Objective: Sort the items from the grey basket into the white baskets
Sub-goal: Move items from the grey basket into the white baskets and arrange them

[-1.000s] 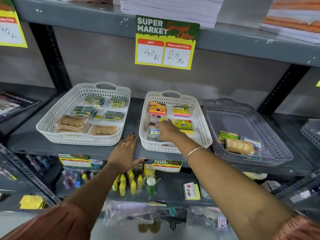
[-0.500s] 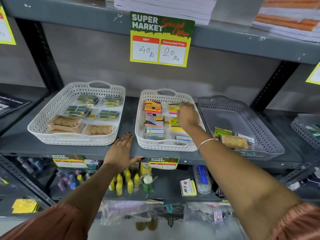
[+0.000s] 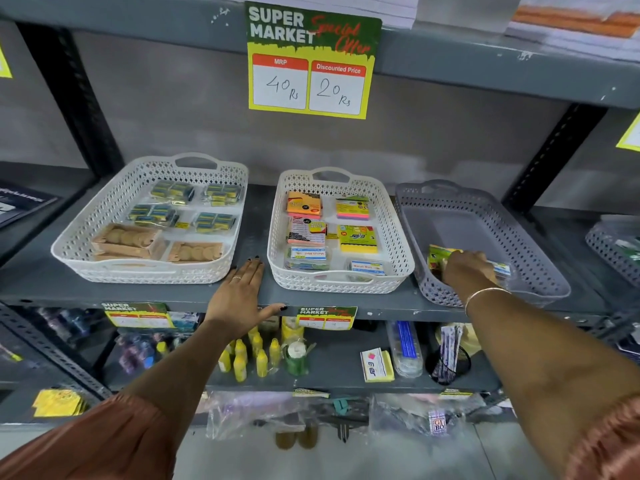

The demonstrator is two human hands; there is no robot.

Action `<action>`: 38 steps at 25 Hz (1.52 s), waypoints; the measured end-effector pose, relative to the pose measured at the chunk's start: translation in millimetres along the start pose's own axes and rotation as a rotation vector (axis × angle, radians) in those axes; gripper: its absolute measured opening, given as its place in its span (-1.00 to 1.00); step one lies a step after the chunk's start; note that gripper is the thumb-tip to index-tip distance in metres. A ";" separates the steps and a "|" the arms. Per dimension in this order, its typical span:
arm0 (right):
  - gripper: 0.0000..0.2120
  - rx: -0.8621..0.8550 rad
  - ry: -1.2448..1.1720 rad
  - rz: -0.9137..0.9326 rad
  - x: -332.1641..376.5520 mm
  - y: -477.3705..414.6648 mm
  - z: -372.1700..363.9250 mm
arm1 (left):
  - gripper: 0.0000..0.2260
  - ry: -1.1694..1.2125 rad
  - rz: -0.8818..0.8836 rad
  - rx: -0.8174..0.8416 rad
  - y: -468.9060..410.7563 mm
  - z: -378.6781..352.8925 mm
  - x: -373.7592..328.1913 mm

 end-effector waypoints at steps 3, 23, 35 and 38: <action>-0.58 0.012 0.031 0.017 1.8 -2.2 3.8 | -0.05 0.002 -0.005 -0.011 -2.3 0.6 -0.2; -0.56 -0.459 -0.336 0.746 350.0 106.3 216.4 | -0.18 -0.004 0.522 -0.034 77.1 26.4 211.6; -0.49 -0.143 -0.137 1.043 472.6 134.6 127.8 | -0.15 -0.069 0.457 -0.120 43.4 25.6 276.0; -0.46 -0.086 -0.142 1.043 475.9 130.3 118.8 | -0.15 -0.073 0.446 -0.127 42.9 24.6 274.7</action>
Point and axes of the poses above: each hand's wrist, its own y-axis away from the middle knuckle, its own z-axis out of the back of the hand, x = y × z, the point moved 10 cm from there along -y, towards the middle knuckle, and after that the axes turned 14 degrees about z, right-handed, at the moved point
